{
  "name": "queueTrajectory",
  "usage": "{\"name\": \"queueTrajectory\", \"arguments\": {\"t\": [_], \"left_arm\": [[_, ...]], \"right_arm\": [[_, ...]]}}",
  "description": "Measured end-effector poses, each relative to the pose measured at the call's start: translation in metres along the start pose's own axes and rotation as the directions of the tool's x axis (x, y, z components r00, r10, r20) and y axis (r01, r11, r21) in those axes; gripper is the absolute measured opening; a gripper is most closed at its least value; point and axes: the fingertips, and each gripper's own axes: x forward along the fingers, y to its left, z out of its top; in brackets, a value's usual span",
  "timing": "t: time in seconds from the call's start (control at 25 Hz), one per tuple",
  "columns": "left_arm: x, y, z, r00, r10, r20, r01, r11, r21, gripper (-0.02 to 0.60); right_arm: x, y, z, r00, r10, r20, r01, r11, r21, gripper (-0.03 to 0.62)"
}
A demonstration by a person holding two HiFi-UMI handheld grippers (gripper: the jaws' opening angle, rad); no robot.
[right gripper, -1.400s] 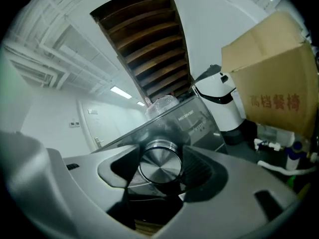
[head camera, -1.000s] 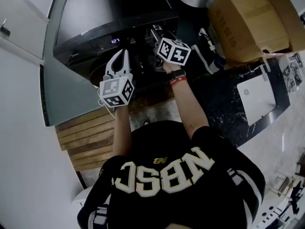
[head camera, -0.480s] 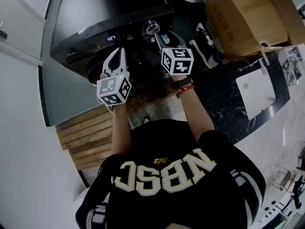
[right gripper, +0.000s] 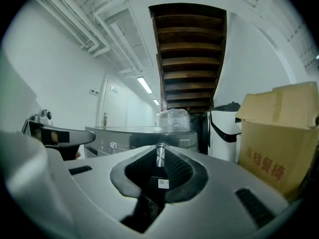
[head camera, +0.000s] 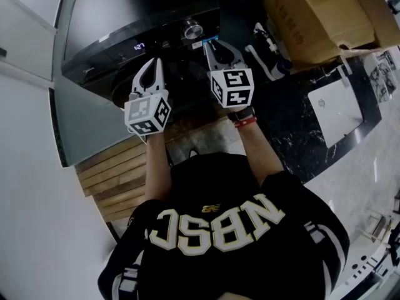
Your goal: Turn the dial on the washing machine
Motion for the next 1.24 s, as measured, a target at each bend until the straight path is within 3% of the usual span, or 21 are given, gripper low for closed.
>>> {"name": "queueTrajectory", "arguments": {"t": [0.24, 0.96, 1.24], "left_arm": [[-0.003, -0.007, 0.002, 1.000, -0.007, 0.007, 0.007, 1.000, 0.007, 0.014], [-0.020, -0.011, -0.002, 1.000, 0.024, 0.014, -0.024, 1.000, 0.002, 0.014], [-0.030, -0.004, -0.021, 0.999, 0.053, -0.014, -0.052, 0.998, 0.042, 0.014]], "right_arm": [[-0.014, 0.001, 0.006, 1.000, -0.001, 0.024, 0.001, 1.000, -0.001, 0.008], [-0.026, 0.019, 0.000, 0.998, 0.060, 0.007, -0.060, 0.998, -0.022, 0.008], [-0.020, 0.022, -0.011, 0.998, 0.061, -0.015, -0.062, 0.996, -0.065, 0.008]]}}
